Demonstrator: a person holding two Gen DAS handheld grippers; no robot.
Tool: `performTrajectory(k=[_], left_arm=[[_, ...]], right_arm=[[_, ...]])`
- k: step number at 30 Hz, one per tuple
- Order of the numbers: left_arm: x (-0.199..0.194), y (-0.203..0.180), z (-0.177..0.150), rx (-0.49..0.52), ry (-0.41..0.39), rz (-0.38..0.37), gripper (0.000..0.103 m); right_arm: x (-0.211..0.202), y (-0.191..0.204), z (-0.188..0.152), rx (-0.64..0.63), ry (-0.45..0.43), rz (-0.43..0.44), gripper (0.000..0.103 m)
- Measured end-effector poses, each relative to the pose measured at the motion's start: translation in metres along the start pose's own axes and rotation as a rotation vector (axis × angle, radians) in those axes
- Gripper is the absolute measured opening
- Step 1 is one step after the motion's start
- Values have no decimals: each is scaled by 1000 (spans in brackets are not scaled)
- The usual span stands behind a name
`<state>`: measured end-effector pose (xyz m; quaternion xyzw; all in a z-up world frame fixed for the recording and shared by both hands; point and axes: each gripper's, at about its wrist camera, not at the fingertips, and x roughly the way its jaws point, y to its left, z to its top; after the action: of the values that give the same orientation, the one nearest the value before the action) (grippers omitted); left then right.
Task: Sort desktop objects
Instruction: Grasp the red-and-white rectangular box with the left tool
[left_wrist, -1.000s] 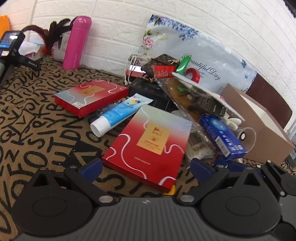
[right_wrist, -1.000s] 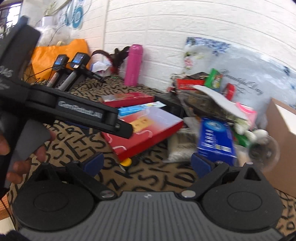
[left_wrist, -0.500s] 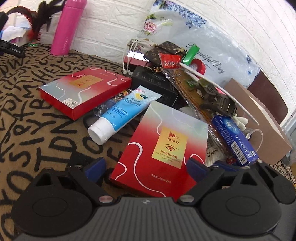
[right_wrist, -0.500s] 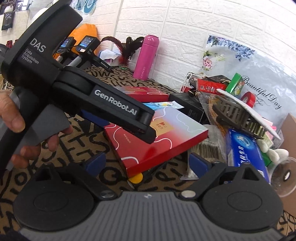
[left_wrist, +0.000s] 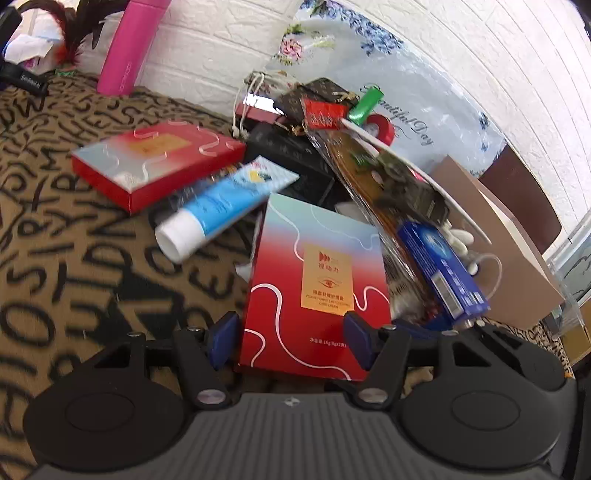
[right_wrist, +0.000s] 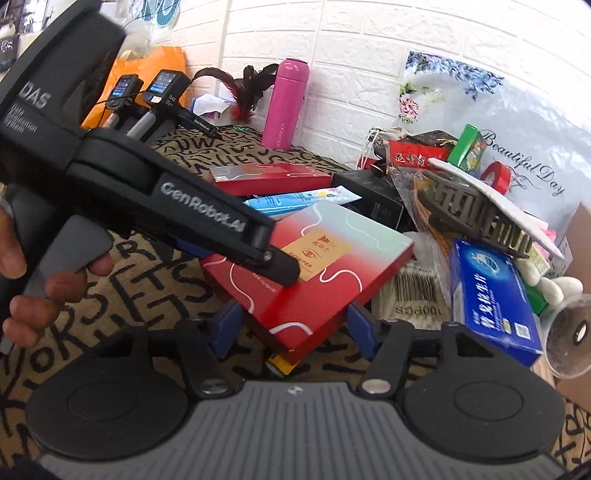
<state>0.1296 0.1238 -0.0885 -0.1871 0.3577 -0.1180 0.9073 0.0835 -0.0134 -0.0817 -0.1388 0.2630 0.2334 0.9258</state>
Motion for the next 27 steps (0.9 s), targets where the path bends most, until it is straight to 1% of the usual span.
performTrajectory(k=[5, 10, 14, 16, 17, 18, 19, 21, 25, 27], left_arm=[[-17, -21, -25, 16, 0, 4, 63], [-31, -41, -57, 15, 42, -27, 63], [-40, -56, -77, 48, 65, -64, 63], [-40, -59, -78, 52, 69, -73, 63], [-38, -59, -77, 48, 67, -73, 66], [-35, -59, -74, 45, 69, -68, 69], [-33, -58, -71, 43, 73, -59, 70], [-27, -57, -65, 47, 77, -56, 73], [-14, -60, -55, 67, 91, -60, 81], [-8, -64, -52, 87, 97, -49, 80]], right_arm=[[-20, -7, -10, 6, 14, 43, 62], [-54, -10, -32, 0, 15, 74, 61], [-83, -16, -51, 40, 29, 101, 62], [-93, -20, -59, 66, 48, 118, 62], [-96, -22, -63, 72, 54, 126, 62], [-98, -24, -66, 71, 54, 135, 65], [-99, -24, -67, 65, 55, 139, 72], [-98, -26, -69, 51, 59, 127, 78], [-88, -29, -72, 46, 77, 149, 80], [-82, -31, -75, 50, 90, 157, 80]])
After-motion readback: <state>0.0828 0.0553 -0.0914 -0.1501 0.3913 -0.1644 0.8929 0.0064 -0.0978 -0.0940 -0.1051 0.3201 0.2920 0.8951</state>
